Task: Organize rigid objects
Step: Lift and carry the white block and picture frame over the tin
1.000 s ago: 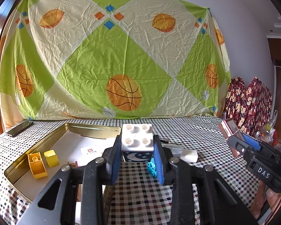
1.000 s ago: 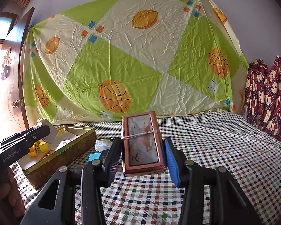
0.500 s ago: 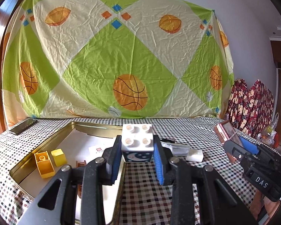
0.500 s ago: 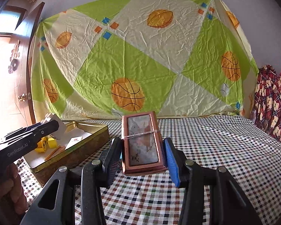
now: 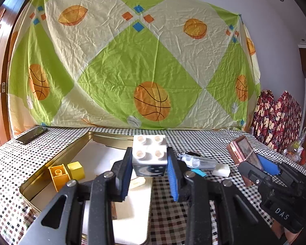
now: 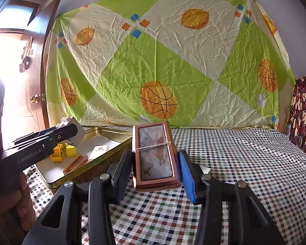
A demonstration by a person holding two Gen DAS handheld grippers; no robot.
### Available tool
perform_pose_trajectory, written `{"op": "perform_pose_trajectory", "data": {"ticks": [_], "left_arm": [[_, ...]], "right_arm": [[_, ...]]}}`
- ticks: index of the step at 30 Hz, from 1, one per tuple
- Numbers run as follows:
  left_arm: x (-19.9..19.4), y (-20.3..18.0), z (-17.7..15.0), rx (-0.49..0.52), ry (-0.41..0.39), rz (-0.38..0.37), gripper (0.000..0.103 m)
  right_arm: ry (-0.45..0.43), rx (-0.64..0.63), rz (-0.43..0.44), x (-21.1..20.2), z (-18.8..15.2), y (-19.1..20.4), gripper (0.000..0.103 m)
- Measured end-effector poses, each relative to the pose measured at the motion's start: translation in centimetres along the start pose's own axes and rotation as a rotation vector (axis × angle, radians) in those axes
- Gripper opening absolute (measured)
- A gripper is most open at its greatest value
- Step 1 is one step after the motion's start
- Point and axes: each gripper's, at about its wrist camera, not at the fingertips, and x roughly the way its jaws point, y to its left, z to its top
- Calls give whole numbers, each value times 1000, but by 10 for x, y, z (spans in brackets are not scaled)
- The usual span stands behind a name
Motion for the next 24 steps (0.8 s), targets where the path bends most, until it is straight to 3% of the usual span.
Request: {"op": "perform_pose_trajectory", "data": {"ticks": [24], "left_arm": [[-2,42,1,-43,8,71,30]], "right_arm": [[29,-54,105,14,1,48,49]]}}
